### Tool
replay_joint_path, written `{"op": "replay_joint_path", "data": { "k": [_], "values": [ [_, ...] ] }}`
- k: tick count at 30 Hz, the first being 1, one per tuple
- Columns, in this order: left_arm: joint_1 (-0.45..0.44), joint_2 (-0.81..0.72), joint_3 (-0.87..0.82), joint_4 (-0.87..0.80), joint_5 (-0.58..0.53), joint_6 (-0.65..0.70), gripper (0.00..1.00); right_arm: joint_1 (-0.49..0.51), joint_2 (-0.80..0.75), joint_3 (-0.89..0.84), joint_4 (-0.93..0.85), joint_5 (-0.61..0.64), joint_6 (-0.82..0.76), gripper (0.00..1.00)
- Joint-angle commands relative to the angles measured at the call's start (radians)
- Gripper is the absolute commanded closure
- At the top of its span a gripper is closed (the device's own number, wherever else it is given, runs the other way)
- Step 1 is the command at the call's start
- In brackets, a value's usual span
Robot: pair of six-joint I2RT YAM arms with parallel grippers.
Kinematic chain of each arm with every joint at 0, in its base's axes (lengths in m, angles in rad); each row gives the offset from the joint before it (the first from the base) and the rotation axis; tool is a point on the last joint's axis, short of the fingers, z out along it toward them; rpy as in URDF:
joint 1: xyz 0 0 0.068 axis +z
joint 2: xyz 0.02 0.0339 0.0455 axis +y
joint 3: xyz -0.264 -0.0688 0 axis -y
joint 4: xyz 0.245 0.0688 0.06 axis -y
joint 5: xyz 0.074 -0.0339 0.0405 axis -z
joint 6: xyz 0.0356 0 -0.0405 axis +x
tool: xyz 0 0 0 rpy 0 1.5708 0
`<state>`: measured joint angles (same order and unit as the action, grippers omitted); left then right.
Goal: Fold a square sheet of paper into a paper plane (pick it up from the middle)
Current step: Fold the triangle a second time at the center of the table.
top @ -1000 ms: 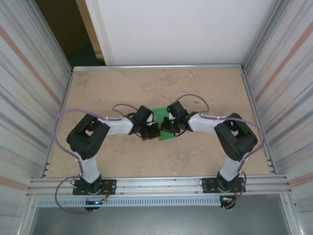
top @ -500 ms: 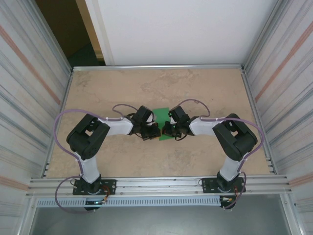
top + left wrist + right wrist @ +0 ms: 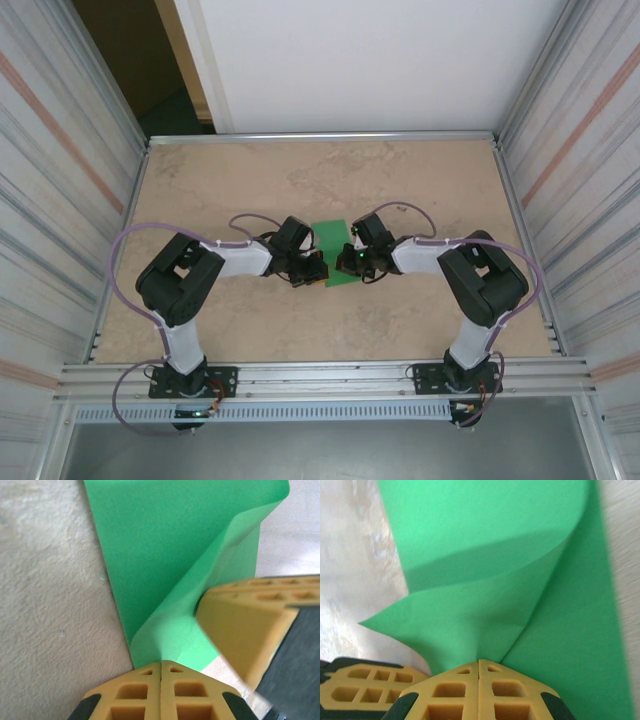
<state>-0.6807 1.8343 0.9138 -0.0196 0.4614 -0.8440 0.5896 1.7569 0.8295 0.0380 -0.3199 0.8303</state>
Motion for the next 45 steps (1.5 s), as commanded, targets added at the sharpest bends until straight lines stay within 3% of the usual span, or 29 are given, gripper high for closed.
{"op": "replay_joint_path", "data": {
  "k": [1, 16, 23, 28, 34, 39, 45],
  "values": [
    [-0.010, 0.061, -0.066, -0.173, -0.094, -0.024, 1.00, -0.056, 0.041, 0.024, -0.016, 0.046, -0.001, 1.00],
    [-0.010, 0.067, -0.076, -0.159, -0.084, -0.036, 1.00, -0.197, 0.035, 0.075, -0.032, 0.084, -0.047, 1.00],
    [-0.010, 0.063, -0.057, -0.161, -0.080, -0.023, 1.00, -0.064, -0.136, 0.074, -0.100, 0.103, -0.122, 1.00],
    [-0.010, 0.069, -0.049, -0.161, -0.080, -0.023, 1.00, 0.022, -0.067, 0.056, -0.068, 0.057, -0.046, 1.00],
    [-0.010, 0.071, -0.052, -0.158, -0.077, -0.024, 1.00, 0.041, 0.019, 0.058, -0.015, 0.015, -0.008, 1.00],
    [-0.010, 0.073, -0.052, -0.171, -0.081, -0.024, 1.00, -0.016, 0.080, 0.078, -0.004, 0.011, -0.012, 1.00],
    [-0.007, 0.082, -0.065, -0.188, -0.088, -0.037, 1.00, -0.176, 0.155, 0.090, 0.058, -0.044, -0.011, 1.00]
  ]
}}
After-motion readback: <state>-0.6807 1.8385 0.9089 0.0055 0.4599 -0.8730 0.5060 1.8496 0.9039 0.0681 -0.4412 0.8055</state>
